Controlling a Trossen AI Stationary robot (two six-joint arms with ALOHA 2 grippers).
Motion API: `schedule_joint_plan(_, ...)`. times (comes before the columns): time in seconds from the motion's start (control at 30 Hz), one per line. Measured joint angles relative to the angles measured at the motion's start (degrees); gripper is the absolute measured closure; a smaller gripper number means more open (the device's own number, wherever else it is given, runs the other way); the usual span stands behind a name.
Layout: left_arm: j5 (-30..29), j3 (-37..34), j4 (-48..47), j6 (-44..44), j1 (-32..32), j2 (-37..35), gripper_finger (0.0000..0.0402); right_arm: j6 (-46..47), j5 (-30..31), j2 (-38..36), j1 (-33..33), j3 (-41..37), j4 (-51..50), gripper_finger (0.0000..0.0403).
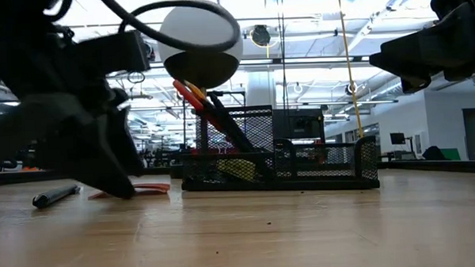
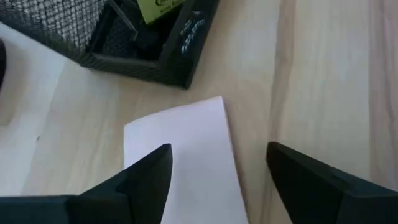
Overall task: Pick and place office supplies into organizer
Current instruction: Put the notepad into the desk organizer
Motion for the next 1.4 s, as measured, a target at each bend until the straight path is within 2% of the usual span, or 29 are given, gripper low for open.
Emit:
schedule_joint_plan(0.2, -3.0, 0.2, -0.7, -0.6, 1.2, 3.5, 0.0156, 0.0, 0.0, 0.0, 0.0, 0.0, 0.0, 0.0275)
schedule_joint_plan(0.37, -2.4, 0.3, -3.9, -4.0, 2.0, 3.8, 0.0198, 0.0, 0.0, 0.0, 0.0, 0.0, 0.0, 0.0275)
schedule_joint_plan(0.57, -0.6, 0.2, -5.7, -6.5, 1.9, 3.8, 0.0273, 0.0, 0.0, 0.0, 0.0, 0.0, 0.0, 0.0275)
schedule_joint_plan(0.77, 0.9, 0.1, -5.7, -7.9, 1.8, 3.8, 0.037, 0.0, 0.0, 0.0, 0.0, 0.0, 0.0, 0.0275)
schedule_joint_plan(0.83, 1.1, 0.6, -6.3, -7.5, 1.4, 3.8, 0.0392, 0.0, 0.0, 0.0, 0.0, 0.0, 0.0, 0.0275)
schedule_joint_plan(0.97, 0.9, 3.3, -9.0, -7.0, -0.4, 4.1, 0.0393, 0.0, 0.0, 0.0, 0.0, 0.0, 0.0, 0.0275)
schedule_joint_plan(1.17, 3.5, 12.3, -18.3, -8.7, -5.2, 4.6, 0.0397, 0.0, 0.0, 0.0, 0.0, 0.0, 0.0, 0.0275)
schedule_joint_plan(1.4, 1.0, 22.0, -19.6, -6.7, -9.4, 4.4, 0.0399, 0.0, 0.0, 0.0, 0.0, 0.0, 0.0, 0.0275)
